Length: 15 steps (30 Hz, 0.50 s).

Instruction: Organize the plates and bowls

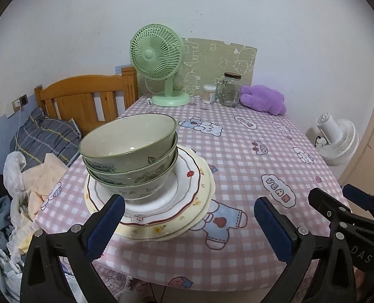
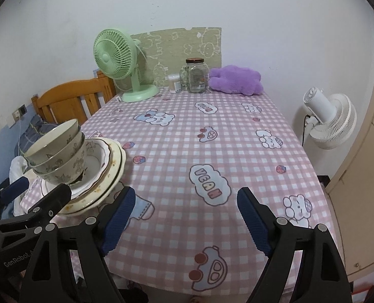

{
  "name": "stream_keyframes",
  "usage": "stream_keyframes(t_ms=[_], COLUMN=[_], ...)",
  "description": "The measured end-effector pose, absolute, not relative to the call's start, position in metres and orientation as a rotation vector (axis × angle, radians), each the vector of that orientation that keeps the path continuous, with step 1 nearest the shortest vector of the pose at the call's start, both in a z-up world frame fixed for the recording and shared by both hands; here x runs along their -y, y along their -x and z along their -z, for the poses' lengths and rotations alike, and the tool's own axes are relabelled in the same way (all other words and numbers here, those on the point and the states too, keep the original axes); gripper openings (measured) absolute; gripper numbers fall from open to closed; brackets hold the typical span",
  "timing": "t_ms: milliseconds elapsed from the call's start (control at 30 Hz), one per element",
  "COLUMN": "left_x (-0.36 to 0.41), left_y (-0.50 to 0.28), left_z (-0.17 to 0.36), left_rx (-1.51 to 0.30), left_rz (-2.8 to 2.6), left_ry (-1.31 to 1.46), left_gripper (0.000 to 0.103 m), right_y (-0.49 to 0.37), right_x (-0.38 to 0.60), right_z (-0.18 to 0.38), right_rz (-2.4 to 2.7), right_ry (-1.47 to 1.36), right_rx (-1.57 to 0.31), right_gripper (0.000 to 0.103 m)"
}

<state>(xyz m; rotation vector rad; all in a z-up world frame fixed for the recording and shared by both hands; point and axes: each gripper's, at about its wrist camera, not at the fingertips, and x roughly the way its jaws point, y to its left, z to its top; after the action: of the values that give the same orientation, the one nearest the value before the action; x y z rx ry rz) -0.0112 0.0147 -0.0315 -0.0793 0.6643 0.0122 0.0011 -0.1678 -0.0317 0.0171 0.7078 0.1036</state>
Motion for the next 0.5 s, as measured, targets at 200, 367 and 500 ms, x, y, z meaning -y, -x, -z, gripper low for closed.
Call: stream_keyframes(t_ms=[200, 367, 500], left_x=[-0.0141, -0.0126, -0.0126], left_y=[0.0123, 0.0122, 0.0112], left_z=[0.0319, 0.0307, 0.0292], left_rx=[-0.658, -0.645, -0.638], left_rz=[0.004, 0.015, 0.02], left_ry=[0.097, 0.097, 0.097], left_gripper=[0.103, 0.103, 0.103], right_y=[0.0028, 0.0034, 0.0031], right_x=[0.1705, 0.1724, 0.1729], right_z=[0.0285, 0.026, 0.0243], right_rz=[-0.086, -0.076, -0.07], right_ry=[-0.013, -0.009, -0.01], right_rx=[-0.692, -0.68, -0.677], right_gripper=[0.085, 0.085, 0.085])
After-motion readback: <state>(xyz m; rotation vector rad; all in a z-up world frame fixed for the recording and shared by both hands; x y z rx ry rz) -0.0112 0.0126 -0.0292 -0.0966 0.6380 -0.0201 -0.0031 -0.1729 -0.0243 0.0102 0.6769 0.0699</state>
